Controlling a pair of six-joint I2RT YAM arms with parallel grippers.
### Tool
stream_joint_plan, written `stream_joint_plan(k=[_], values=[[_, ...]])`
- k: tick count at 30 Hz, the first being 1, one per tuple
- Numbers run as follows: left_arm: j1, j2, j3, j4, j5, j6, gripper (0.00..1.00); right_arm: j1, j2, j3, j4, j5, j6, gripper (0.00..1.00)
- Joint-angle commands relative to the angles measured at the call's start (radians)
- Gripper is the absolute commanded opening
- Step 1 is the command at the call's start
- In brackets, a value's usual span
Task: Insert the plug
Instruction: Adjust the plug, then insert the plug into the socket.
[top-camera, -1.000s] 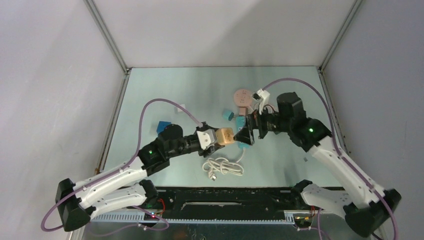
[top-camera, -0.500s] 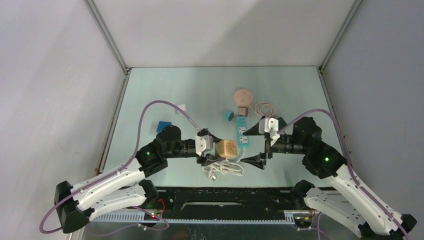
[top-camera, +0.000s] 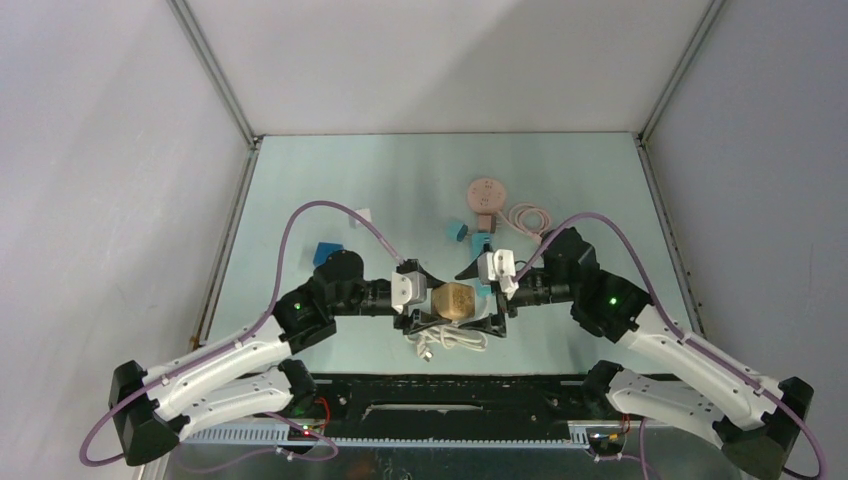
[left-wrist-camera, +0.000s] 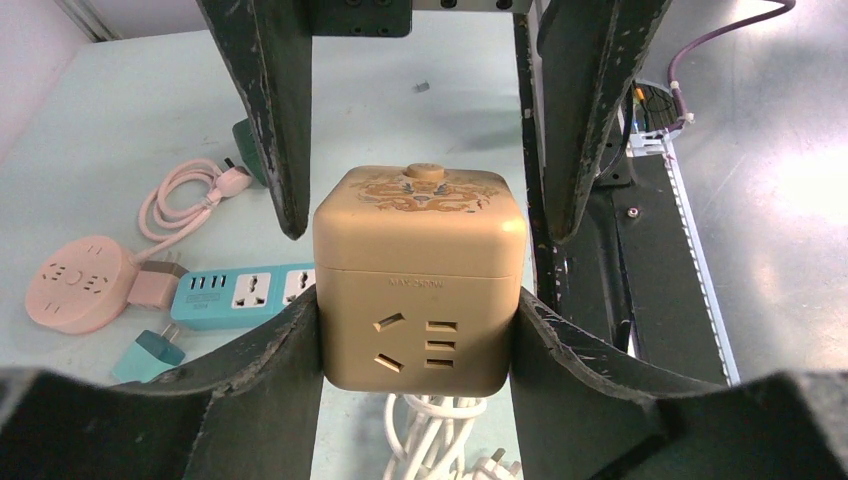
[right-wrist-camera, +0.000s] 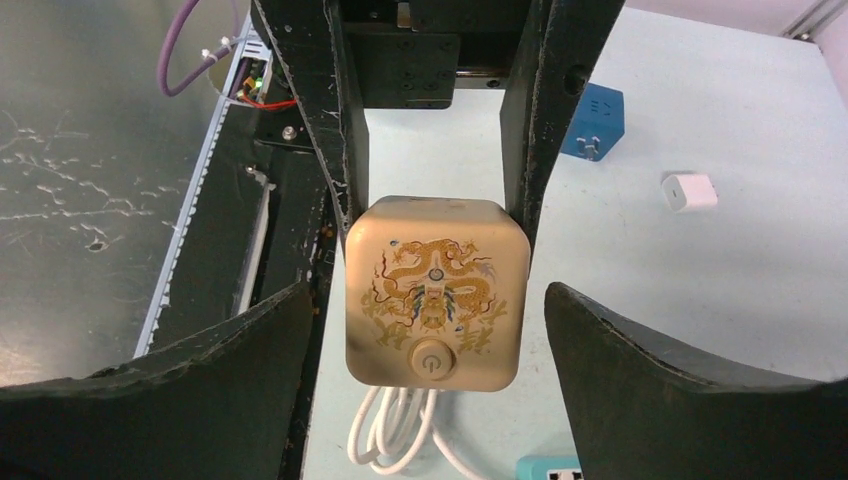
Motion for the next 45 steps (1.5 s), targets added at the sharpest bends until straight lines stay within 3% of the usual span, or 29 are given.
stream_joint_plan(k=[1,3,4,6,8,9,10,11,12,13,14,20,24,34,39,45], values=[[-0.003,-0.004,0.005,0.066,0.016,-0.025,0.00,0.009,0.026,0.002,0.057,-0.009,-0.023,0.83],[-0.003,-0.004,0.006,0.068,0.016,-0.025,0.00,0.010,0.034,0.002,0.057,-0.006,-0.015,0.78],[-0.003,-0.004,0.005,0.069,0.016,-0.025,0.00,0.010,0.035,0.002,0.059,-0.003,-0.011,0.69],[-0.002,-0.010,-0.003,0.077,0.010,-0.023,0.00,0.009,0.035,0.002,0.062,0.006,0.002,0.44],[-0.003,-0.016,-0.009,0.087,-0.001,-0.023,0.00,0.010,0.033,0.002,0.066,0.020,0.012,0.09],[-0.002,-0.017,-0.008,0.088,-0.004,-0.024,0.01,0.010,0.029,0.002,0.066,0.030,0.017,0.00],[-0.002,-0.019,-0.005,0.087,-0.011,-0.024,0.10,0.009,0.024,0.001,0.064,0.035,0.019,0.00],[-0.002,-0.020,-0.004,0.086,-0.024,-0.028,0.35,0.007,0.018,0.002,0.063,0.040,0.019,0.00],[-0.003,-0.022,-0.004,0.092,-0.067,-0.041,0.73,0.003,0.012,0.002,0.062,0.057,0.023,0.00],[-0.002,-0.027,-0.008,0.108,-0.114,-0.076,0.94,-0.004,0.005,0.002,0.056,0.078,0.028,0.00],[-0.002,-0.032,-0.014,0.126,-0.162,-0.097,0.99,-0.016,-0.001,0.002,0.049,0.093,0.032,0.00],[0.003,-0.044,0.033,0.074,-0.428,-0.212,1.00,-0.173,-0.068,0.002,0.002,0.121,0.167,0.00],[0.045,-0.047,0.050,0.043,-0.492,-0.312,1.00,-0.308,-0.095,0.002,-0.027,0.044,0.259,0.00],[0.262,-0.020,0.017,0.010,-0.389,-0.608,1.00,-0.480,-0.047,0.020,-0.027,-0.311,0.390,0.00],[0.297,0.007,0.009,-0.017,-0.332,-0.638,1.00,-0.480,-0.080,0.020,0.041,-0.309,0.410,0.00],[0.302,-0.001,-0.016,0.054,-0.278,-0.645,1.00,-0.491,-0.075,0.031,0.115,-0.463,0.423,0.00]])
